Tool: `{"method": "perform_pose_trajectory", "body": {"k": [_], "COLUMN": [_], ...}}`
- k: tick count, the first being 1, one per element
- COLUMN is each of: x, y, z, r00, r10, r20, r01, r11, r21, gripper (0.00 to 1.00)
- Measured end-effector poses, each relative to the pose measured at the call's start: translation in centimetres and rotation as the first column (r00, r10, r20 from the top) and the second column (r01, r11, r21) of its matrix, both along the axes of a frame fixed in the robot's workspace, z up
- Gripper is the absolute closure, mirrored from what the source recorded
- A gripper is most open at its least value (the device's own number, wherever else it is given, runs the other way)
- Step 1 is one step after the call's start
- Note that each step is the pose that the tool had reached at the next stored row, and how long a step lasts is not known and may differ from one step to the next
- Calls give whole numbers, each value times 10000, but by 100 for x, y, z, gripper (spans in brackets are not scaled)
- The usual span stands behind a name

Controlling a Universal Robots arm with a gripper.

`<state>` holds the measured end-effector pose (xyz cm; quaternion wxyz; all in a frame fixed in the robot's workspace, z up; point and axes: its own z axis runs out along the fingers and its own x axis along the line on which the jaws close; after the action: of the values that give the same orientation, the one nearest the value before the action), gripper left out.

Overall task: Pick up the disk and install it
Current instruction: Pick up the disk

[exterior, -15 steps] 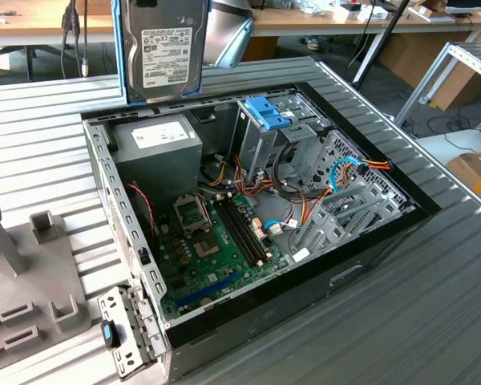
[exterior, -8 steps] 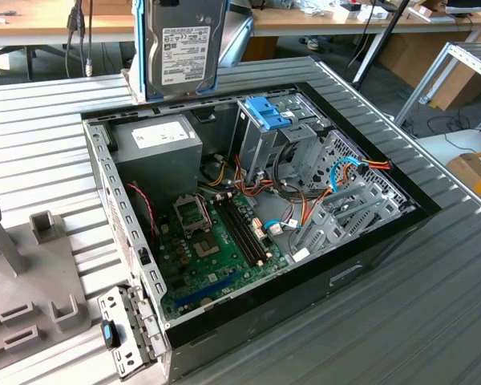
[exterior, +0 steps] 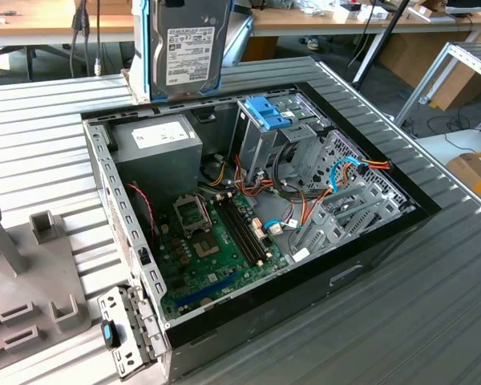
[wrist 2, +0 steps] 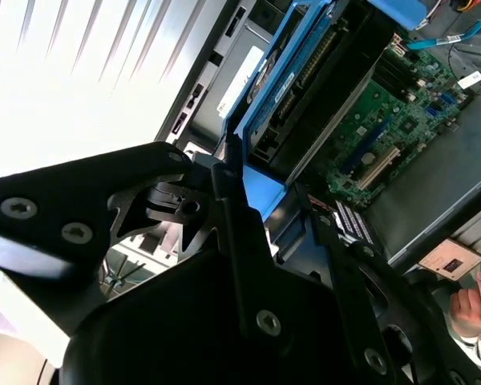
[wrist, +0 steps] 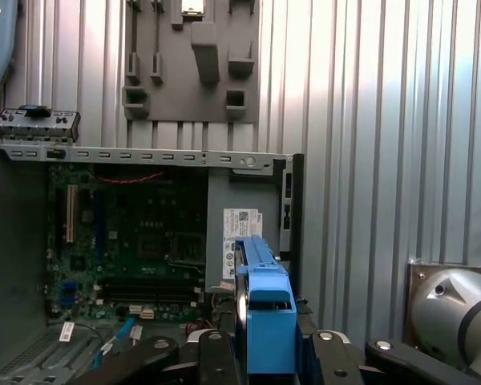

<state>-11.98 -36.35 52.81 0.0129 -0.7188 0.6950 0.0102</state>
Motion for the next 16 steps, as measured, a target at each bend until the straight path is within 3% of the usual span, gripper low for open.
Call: {"method": "perform_pose_trajectory", "body": {"k": [6,11,16], "x": [32,58,78], "y": [-120,-280,-378], "z": [0,0,0], "r00": [10000,10000,10000], "r10": [0,0,0], "r20": [0,0,0], "r01": [0,0,0], "r11": [10000,10000,10000], "r21": [0,0,0], "gripper": [63,63,63]}}
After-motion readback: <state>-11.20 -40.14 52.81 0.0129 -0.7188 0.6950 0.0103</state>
